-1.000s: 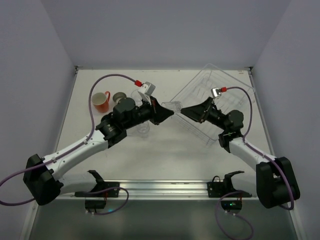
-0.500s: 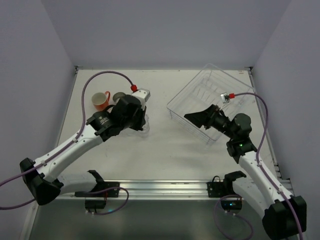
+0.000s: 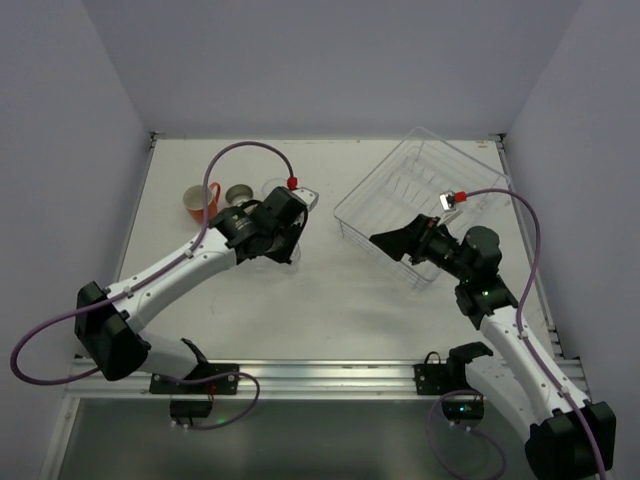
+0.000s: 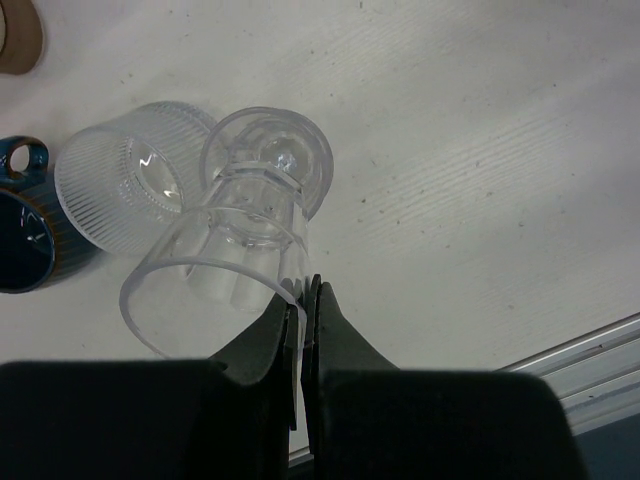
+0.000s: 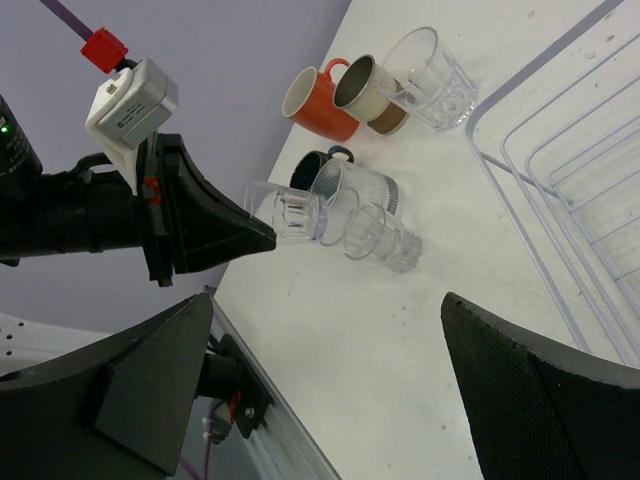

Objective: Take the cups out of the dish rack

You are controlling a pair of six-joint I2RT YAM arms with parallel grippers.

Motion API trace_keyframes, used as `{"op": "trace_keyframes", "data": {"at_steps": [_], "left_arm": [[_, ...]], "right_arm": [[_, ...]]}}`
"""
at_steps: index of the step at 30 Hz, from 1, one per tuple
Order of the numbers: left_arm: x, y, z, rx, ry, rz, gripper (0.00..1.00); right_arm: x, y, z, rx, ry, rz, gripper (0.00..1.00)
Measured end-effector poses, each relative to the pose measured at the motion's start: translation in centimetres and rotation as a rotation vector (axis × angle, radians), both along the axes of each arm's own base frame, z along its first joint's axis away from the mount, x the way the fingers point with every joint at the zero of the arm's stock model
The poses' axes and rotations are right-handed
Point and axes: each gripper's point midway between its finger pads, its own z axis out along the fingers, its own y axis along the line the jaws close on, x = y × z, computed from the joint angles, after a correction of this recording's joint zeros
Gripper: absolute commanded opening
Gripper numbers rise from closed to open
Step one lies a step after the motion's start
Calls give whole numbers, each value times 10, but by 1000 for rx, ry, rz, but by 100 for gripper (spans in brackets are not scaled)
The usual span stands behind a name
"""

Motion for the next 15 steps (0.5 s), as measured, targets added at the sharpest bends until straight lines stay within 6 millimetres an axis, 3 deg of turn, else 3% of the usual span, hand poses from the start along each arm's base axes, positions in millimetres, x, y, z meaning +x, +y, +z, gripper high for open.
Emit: {"op": "trace_keyframes", "data": {"at_steps": [15], "left_arm": [[23, -11, 15, 56, -44, -32, 0]], "right_arm": [[2, 0, -4, -6, 9, -4, 99]]}}
